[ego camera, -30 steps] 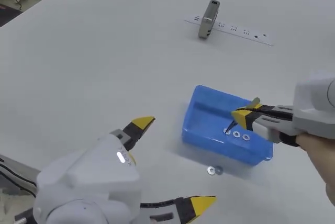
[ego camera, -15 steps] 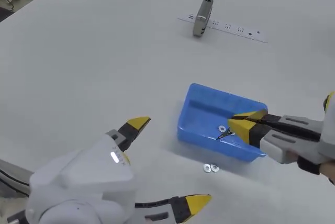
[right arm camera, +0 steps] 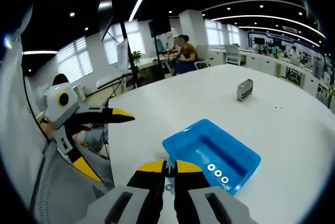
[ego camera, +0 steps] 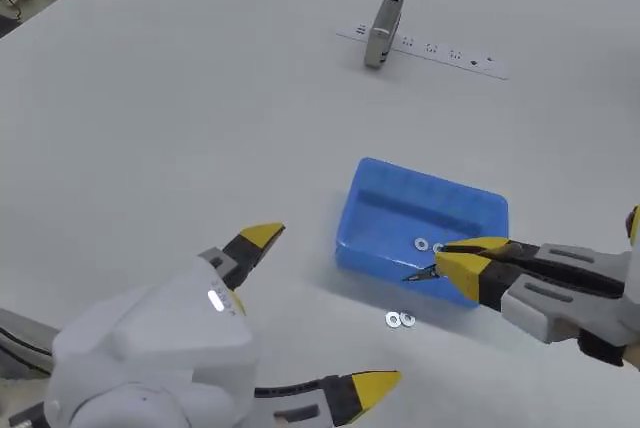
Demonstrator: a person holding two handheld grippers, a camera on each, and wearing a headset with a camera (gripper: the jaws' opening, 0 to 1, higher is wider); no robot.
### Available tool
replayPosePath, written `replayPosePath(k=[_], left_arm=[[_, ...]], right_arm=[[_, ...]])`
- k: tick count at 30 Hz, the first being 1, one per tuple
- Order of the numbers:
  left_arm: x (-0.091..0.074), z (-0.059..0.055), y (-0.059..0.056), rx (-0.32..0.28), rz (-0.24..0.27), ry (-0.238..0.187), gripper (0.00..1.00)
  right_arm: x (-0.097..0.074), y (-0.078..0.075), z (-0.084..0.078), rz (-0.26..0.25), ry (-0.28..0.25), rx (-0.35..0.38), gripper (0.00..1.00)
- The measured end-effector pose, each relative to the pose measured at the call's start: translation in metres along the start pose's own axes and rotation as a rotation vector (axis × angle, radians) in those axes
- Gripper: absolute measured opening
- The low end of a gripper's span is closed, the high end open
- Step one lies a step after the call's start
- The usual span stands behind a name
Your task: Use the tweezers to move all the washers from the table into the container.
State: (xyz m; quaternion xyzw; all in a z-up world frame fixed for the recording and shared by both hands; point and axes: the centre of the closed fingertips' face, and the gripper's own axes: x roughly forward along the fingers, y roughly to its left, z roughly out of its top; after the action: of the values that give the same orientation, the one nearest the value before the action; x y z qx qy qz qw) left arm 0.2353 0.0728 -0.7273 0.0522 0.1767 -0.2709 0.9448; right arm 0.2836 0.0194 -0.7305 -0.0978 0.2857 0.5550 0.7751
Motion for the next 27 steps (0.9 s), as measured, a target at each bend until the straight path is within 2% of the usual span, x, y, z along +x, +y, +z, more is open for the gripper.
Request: replayPosePath(k=[3, 10, 22, 27], left_arm=[[0.000, 0.000, 0.000, 0.000, -0.002, -0.001, 0.88], [0.000, 0.000, 0.000, -0.002, -0.001, 0.002, 0.88], [0.001, -0.001, -0.001, -0.002, -0.005, 0.005, 0.88], [0.001, -0.001, -0.001, -0.001, -0.005, 0.006, 0.88]], right_arm=[[0.006, -0.001, -0.017, -0.006, 0.066, -0.026, 0.02], [0.013, -0.002, -0.035, 0.003, 0.149, -0.075, 0.02], [0.018, 0.001, -0.039, 0.023, 0.184, -0.110, 0.02], [0.017, 0.004, -0.040, 0.026, 0.209, -0.163, 0.02]])
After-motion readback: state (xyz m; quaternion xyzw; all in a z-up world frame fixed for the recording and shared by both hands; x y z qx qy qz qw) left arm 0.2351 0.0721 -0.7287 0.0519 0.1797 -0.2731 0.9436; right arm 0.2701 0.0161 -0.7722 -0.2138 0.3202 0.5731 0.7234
